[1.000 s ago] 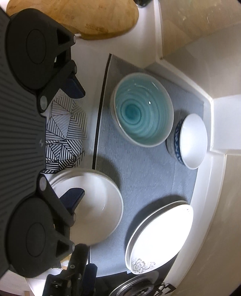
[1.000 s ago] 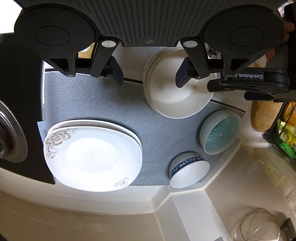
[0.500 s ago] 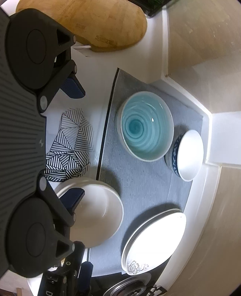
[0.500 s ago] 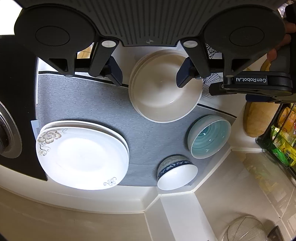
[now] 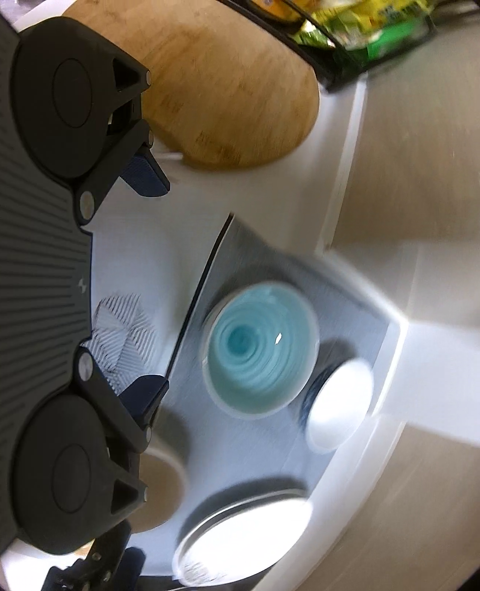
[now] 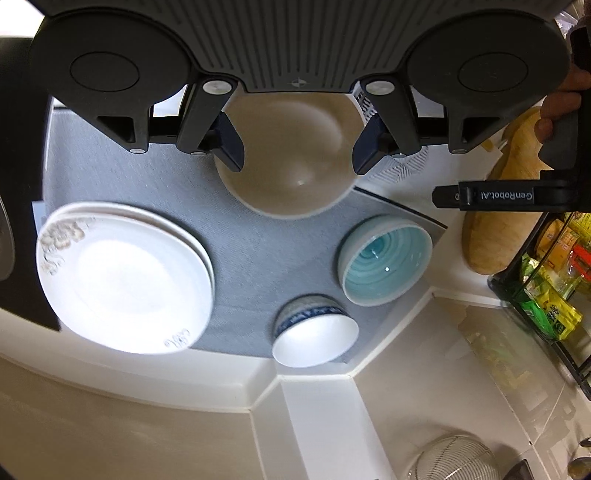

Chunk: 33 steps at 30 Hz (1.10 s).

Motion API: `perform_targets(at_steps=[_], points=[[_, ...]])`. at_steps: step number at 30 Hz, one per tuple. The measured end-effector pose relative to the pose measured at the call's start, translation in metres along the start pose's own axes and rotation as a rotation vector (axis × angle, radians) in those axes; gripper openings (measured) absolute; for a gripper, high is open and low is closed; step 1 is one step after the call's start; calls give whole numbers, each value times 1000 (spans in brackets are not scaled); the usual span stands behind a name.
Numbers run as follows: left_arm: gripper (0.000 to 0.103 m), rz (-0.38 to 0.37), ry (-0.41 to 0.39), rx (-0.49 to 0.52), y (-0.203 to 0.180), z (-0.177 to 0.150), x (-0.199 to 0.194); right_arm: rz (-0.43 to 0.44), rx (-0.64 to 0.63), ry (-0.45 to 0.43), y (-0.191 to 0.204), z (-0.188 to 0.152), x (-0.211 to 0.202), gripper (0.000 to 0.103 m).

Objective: Organize plates and bowls
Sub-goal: 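Move both grippers to the teal bowl and position them at its rim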

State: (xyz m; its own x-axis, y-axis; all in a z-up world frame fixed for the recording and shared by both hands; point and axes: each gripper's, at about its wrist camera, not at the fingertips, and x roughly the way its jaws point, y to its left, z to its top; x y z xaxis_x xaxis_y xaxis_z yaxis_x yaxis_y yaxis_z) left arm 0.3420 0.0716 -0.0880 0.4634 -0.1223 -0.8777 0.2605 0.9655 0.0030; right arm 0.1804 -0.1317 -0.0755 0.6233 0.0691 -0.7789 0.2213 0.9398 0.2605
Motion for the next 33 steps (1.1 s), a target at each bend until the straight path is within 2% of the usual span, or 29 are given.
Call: perform_targets(at_steps=[11, 18, 33], points=[[103, 44, -15, -63, 19, 32, 17, 12, -16, -8, 16, 36, 27, 68], [103, 38, 2, -78, 23, 47, 36, -3, 2, 10, 24, 60, 55, 68], [103, 14, 89, -78, 25, 63, 83, -47, 46, 127, 33, 86, 121, 68]])
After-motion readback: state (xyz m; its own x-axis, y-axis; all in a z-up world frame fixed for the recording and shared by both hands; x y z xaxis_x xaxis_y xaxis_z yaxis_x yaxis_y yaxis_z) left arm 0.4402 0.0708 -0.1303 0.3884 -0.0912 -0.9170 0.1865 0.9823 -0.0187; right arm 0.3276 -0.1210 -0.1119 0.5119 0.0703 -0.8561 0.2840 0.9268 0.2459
